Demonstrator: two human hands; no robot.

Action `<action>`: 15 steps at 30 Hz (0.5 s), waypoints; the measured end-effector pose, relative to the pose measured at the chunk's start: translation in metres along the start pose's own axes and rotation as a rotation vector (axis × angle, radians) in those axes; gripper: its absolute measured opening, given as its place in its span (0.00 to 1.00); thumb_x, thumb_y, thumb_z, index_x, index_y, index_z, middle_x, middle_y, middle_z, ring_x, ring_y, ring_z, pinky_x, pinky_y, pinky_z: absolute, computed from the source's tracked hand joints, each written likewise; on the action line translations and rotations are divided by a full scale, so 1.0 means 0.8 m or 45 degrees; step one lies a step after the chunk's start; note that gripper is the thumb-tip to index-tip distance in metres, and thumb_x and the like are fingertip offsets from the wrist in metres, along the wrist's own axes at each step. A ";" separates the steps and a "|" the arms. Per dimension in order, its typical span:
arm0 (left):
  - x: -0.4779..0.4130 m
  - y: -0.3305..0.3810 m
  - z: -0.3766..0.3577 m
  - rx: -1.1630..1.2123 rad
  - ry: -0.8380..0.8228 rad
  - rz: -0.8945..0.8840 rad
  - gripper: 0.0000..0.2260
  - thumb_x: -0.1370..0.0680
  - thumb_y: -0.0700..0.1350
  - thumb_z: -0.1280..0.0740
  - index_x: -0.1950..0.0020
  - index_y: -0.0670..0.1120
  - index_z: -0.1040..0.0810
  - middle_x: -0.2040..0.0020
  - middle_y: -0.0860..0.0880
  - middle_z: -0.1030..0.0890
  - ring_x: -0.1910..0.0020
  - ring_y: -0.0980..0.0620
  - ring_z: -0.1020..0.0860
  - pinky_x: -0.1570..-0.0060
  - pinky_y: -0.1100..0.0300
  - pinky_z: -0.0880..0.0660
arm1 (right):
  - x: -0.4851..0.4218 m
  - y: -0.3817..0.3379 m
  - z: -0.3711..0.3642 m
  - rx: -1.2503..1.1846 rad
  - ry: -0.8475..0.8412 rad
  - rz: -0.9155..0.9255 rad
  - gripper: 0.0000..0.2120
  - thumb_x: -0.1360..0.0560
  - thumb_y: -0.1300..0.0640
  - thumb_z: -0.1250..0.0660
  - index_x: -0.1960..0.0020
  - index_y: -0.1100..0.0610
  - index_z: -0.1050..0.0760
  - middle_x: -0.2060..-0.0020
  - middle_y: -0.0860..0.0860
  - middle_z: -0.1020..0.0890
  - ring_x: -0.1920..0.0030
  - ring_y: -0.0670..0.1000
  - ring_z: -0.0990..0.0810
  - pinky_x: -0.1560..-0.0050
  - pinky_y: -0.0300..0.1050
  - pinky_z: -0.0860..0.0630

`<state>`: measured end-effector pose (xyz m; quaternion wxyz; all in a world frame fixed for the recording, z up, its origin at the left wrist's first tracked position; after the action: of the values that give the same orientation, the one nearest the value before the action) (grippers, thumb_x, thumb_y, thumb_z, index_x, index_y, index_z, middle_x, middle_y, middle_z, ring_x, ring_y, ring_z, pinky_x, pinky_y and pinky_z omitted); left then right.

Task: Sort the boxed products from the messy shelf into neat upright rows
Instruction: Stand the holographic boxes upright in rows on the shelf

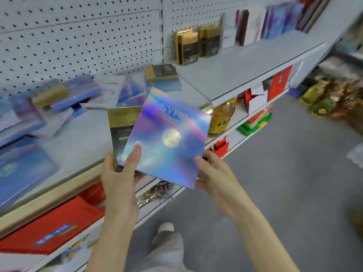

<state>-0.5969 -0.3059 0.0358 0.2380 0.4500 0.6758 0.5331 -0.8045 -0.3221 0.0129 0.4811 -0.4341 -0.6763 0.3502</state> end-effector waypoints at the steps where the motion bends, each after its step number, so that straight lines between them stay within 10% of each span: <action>1: -0.006 -0.006 -0.024 -0.006 -0.031 -0.011 0.07 0.26 0.44 0.29 0.51 0.48 0.25 0.53 0.50 0.18 0.56 0.53 0.20 0.61 0.58 0.20 | -0.010 -0.012 0.017 0.010 0.040 0.037 0.16 0.26 0.55 0.31 0.40 0.57 0.26 0.53 0.50 0.14 0.56 0.51 0.15 0.60 0.45 0.19; 8: -0.092 -0.065 -0.207 0.000 -0.162 0.053 0.16 0.35 0.59 0.29 0.51 0.53 0.21 0.52 0.53 0.16 0.54 0.53 0.18 0.60 0.55 0.21 | -0.114 -0.104 0.144 -0.038 0.250 0.189 0.11 0.24 0.61 0.32 0.42 0.57 0.25 0.52 0.54 0.14 0.55 0.53 0.15 0.58 0.46 0.18; 15: -0.215 -0.101 -0.355 -0.006 -0.052 0.105 0.16 0.19 0.58 0.44 0.47 0.53 0.20 0.53 0.51 0.14 0.54 0.52 0.16 0.53 0.51 0.19 | -0.250 -0.210 0.250 -0.133 0.351 0.297 0.21 0.30 0.58 0.30 0.38 0.60 0.25 0.49 0.55 0.15 0.51 0.53 0.15 0.56 0.45 0.18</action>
<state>-0.7702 -0.5998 0.0233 0.2307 0.4877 0.6505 0.5346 -1.0050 -0.5818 0.0346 0.5022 -0.5779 -0.5664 0.3050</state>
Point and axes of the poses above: each hand's wrist, its own x-axis away from the middle knuckle, its own z-axis out of the back of the hand, y = z × x, the point moved 8 cm from there along -x, towards the middle knuckle
